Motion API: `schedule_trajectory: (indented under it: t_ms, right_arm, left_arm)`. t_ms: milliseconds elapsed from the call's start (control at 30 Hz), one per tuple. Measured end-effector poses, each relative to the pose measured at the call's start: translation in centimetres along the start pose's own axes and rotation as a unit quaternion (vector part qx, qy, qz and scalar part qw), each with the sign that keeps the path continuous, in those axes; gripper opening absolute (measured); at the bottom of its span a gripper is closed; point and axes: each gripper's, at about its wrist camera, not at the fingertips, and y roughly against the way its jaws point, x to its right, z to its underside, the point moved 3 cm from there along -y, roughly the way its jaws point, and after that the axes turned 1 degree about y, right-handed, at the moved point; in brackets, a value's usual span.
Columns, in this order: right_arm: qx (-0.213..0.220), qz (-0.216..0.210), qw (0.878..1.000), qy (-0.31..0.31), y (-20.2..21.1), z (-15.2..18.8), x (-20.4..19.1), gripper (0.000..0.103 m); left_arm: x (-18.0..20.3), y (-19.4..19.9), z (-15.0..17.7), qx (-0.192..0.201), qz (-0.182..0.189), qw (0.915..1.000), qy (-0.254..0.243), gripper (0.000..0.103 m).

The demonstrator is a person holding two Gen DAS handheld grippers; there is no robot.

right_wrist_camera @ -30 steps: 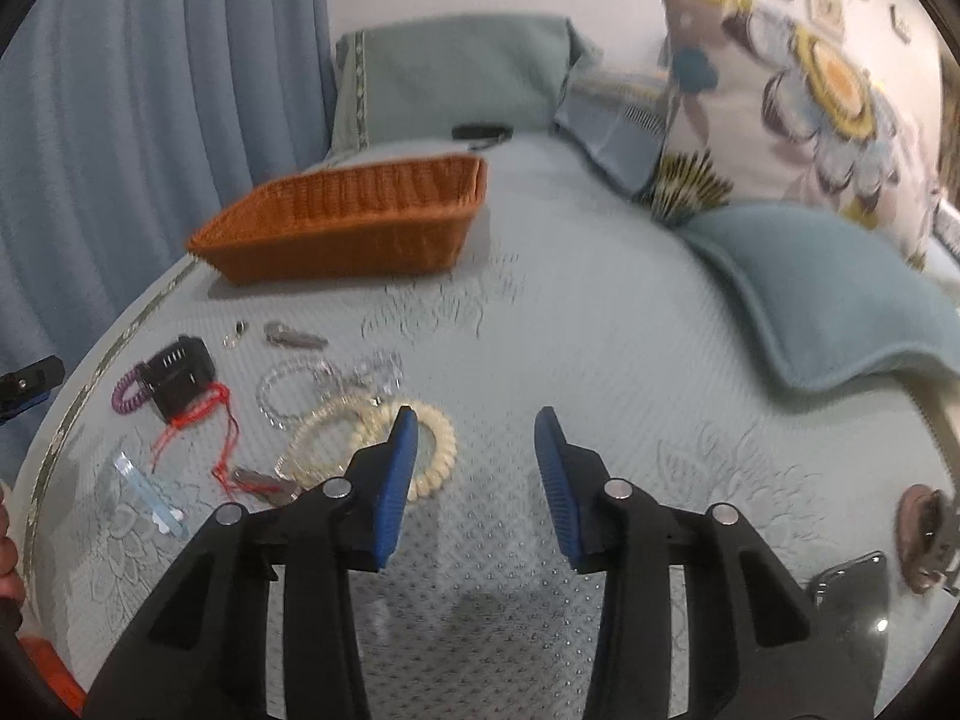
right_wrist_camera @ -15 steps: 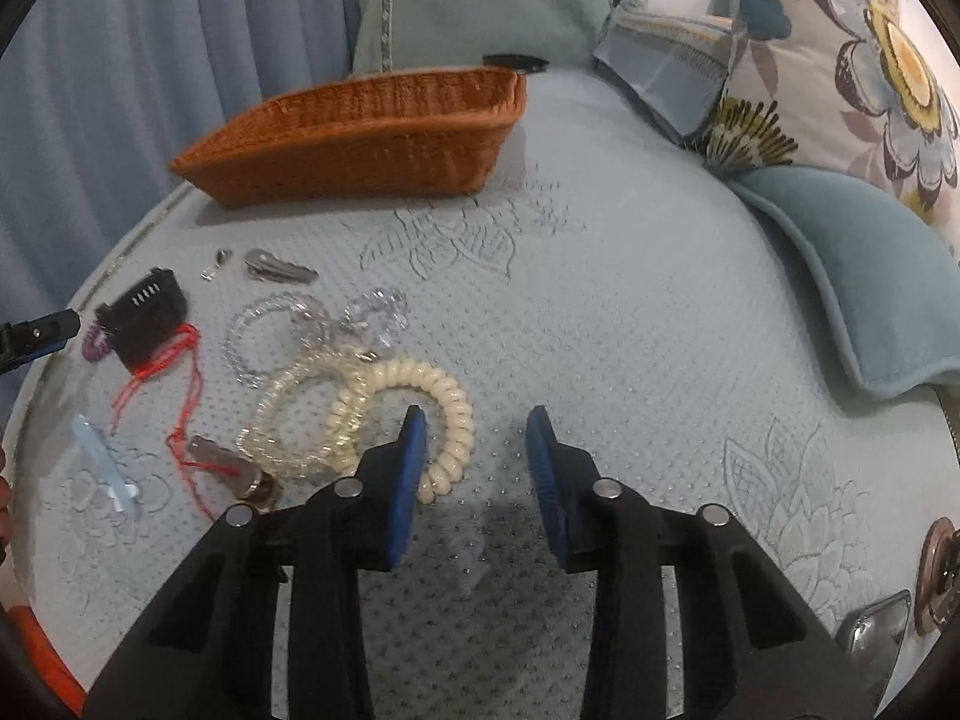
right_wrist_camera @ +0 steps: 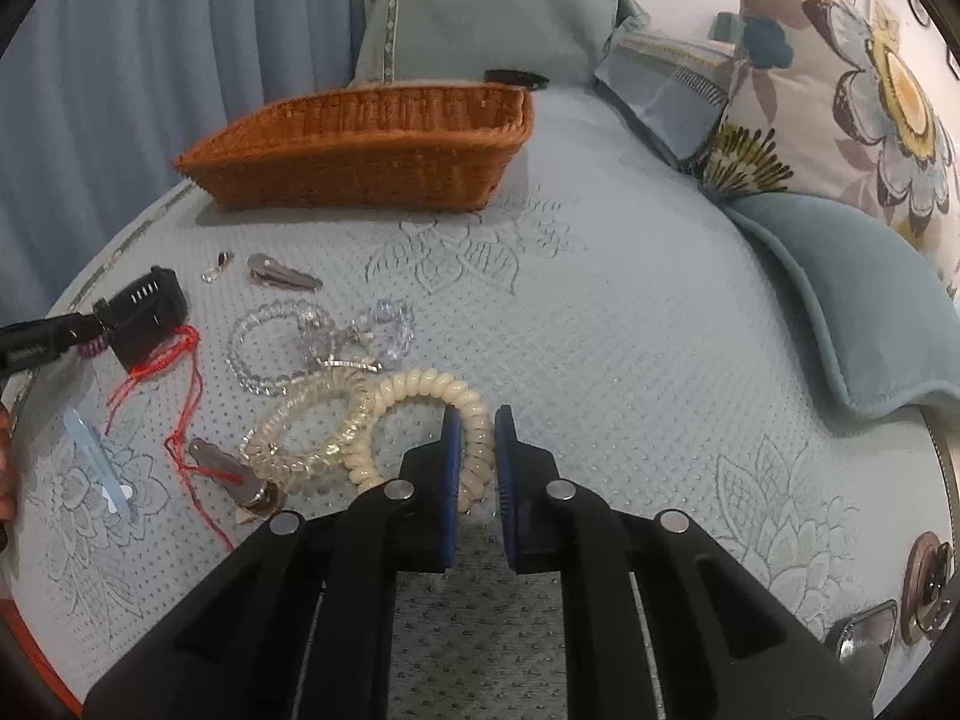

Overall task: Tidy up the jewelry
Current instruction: 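Grasp the cream coil bracelet with the right tool while the left tool grasps the purple coil hair tie, then carry both coils into the wicker basket and open both tools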

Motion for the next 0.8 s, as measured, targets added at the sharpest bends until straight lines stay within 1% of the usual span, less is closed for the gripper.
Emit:
schedule_trajectory:
  t_ms: [33, 67, 100, 233, 400, 500, 600, 633, 667, 700, 800]
  right_arm:
    - [0.006, 0.004, 1.000, 0.003, 0.3, -0.1, 0.0, 0.009]
    - [0.011, 0.009, 1.000, 0.007, 0.5, -0.2, -0.1, 0.009]
    - [0.017, 0.016, 1.000, 0.012, 0.8, -0.3, -0.3, 0.009]
    - [0.044, 0.046, 0.998, 0.027, 1.8, -1.0, -0.4, 0.009]
    - [0.081, 0.038, 0.996, 0.014, 3.7, -2.7, 0.0, 0.009]
    - [0.107, 0.025, 0.994, 0.009, 4.9, -4.8, -0.2, 0.009]
    - [0.129, 0.032, 0.991, 0.011, 5.3, -7.5, -0.6, 0.009]
    - [0.134, 0.024, 0.991, 0.010, 5.1, -8.7, -0.7, 0.009]
    - [0.135, 0.020, 0.991, 0.008, 4.9, -9.7, -0.7, 0.009]
    - [0.138, 0.016, 0.990, 0.006, 4.5, -11.0, -0.9, 0.009]
    - [0.135, 0.003, 0.991, 0.003, 2.8, -14.2, -1.2, 0.009]
  left_arm:
    - [0.1, 0.1, 0.0, 0.002, 0.001, 1.0000, -0.003, 0.043]
    - [0.3, 0.3, 0.0, 0.005, 0.000, 1.0000, -0.007, 0.024]
    - [0.7, 0.6, 0.0, 0.008, 0.001, 0.9999, -0.014, 0.010]
    - [1.2, 1.6, -0.2, 0.025, 0.024, 0.9994, -0.009, 0.010]
    - [1.9, 4.7, -1.6, 0.083, 0.048, 0.9954, 0.000, 0.009]
    - [2.7, 6.4, -2.7, 0.114, 0.063, 0.9915, -0.001, 0.009]
    - [3.9, 7.5, -4.2, 0.135, 0.071, 0.9883, -0.011, 0.009]
    - [4.2, 7.8, -5.5, 0.144, 0.076, 0.9866, -0.011, 0.009]
    - [4.3, 7.9, -5.8, 0.148, 0.080, 0.9857, -0.010, 0.009]
    - [4.6, 7.8, -7.1, 0.151, 0.087, 0.9846, -0.005, 0.009]
    - [5.8, 7.2, -9.6, 0.160, 0.099, 0.9822, 0.000, 0.009]
